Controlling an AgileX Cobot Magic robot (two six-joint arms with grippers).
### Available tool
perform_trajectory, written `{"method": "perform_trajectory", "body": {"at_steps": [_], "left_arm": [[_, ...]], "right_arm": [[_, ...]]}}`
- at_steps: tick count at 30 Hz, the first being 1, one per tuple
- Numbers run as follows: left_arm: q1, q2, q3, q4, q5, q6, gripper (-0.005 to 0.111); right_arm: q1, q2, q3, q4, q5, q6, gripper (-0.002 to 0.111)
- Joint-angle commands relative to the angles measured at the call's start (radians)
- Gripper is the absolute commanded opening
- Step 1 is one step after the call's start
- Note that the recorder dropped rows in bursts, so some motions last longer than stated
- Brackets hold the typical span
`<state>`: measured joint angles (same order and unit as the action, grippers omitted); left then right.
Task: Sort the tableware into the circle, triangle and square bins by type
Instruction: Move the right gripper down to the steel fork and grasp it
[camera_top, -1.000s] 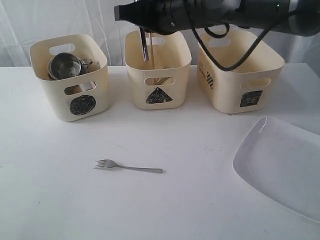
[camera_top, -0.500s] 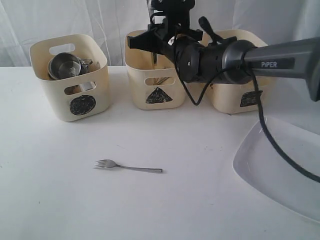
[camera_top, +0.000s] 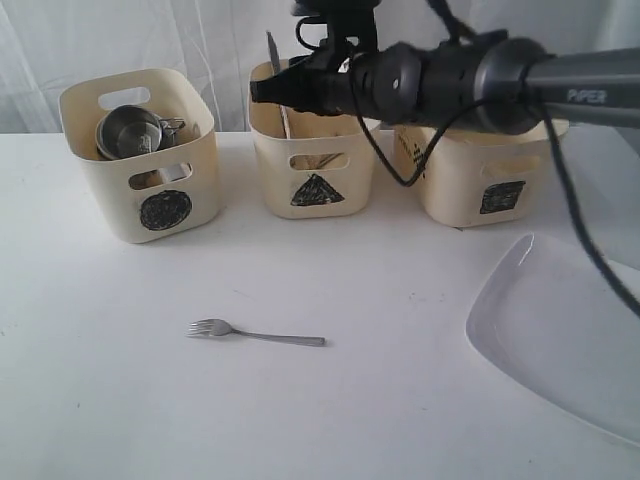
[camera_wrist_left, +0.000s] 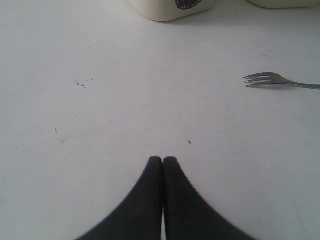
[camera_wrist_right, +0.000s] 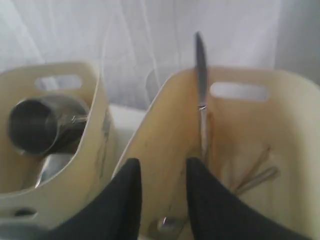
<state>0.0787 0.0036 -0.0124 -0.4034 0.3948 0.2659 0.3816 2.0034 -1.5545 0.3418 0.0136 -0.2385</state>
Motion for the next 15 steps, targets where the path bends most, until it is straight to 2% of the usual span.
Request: {"method": "perform_trajectory", "body": {"at_steps": [1, 4, 8, 13, 15], "left_arm": [[0.000, -0.004, 0.011, -0.005, 0.024, 0.000, 0.000], [0.000, -0.004, 0.011, -0.005, 0.024, 0.000, 0.000], [0.000, -0.004, 0.011, -0.005, 0.024, 0.000, 0.000], [0.000, -0.004, 0.011, -0.005, 0.024, 0.000, 0.000], [0.000, -0.004, 0.011, -0.005, 0.024, 0.000, 0.000]], "right_arm": [[-0.002, -0.112, -0.005, -0.001, 0.439, -0.043, 0.015], [0.024, -0.149, -0.005, -0.001, 0.653, -0.180, 0.000], [0.097, -0.154, 0.003, -0.010, 0.883, -0.321, 0.000], [0.184, -0.119, 0.045, -0.088, 0.938, -0.421, 0.000], [0.200, -0.090, 0.045, -0.095, 0.938, -0.472, 0.004]]}}
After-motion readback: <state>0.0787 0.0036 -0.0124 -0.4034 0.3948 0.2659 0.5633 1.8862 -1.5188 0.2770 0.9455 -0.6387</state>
